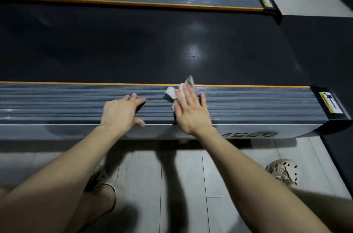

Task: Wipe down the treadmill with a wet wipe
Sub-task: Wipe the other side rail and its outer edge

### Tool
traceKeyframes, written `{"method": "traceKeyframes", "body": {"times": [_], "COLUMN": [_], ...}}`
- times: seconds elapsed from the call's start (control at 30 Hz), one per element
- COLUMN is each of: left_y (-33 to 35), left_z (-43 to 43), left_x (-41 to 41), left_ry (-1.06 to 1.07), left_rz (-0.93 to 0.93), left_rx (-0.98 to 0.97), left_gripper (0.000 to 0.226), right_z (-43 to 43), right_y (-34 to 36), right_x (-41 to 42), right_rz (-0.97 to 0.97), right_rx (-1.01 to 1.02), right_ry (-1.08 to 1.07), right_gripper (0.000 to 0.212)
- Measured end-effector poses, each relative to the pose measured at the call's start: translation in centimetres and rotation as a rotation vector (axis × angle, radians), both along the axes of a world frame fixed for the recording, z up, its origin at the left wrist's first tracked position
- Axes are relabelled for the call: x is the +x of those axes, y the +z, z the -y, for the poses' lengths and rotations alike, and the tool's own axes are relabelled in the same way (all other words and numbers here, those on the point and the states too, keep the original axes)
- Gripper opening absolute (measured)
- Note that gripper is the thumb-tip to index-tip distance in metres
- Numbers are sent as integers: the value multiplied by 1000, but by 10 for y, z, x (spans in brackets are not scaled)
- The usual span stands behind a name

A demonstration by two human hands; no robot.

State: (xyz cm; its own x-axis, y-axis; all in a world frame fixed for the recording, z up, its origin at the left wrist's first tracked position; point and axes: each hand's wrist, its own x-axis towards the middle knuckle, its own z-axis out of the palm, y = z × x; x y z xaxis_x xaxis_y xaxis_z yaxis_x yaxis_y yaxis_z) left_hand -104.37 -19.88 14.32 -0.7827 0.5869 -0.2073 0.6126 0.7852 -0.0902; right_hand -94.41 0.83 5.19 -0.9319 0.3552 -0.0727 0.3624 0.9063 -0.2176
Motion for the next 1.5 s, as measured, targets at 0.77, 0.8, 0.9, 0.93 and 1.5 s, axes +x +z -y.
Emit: {"method": "traceKeyframes", "body": {"times": [0.77, 0.8, 0.9, 0.93, 1.5], "left_y": [6, 5, 6, 7, 21], "left_z": [76, 79, 79, 76, 78], "left_x": [-80, -83, -83, -86, -146], "left_ry": [-51, -43, -27, -25, -146], "left_rz": [244, 251, 259, 256, 376], "left_rx": [-226, -234, -233, -219, -166], "left_gripper": [143, 149, 159, 161, 157], "right_z": [-62, -64, -6, 24, -31], "right_y": [-1, -3, -4, -4, 3], "right_x": [35, 34, -7, -28, 12], "right_rz": [-11, 8, -11, -22, 49], "right_rx": [-16, -2, 41, 34, -13], "right_ry": [-309, -348, -255, -147, -311], "right_gripper": [63, 65, 70, 70, 68]}}
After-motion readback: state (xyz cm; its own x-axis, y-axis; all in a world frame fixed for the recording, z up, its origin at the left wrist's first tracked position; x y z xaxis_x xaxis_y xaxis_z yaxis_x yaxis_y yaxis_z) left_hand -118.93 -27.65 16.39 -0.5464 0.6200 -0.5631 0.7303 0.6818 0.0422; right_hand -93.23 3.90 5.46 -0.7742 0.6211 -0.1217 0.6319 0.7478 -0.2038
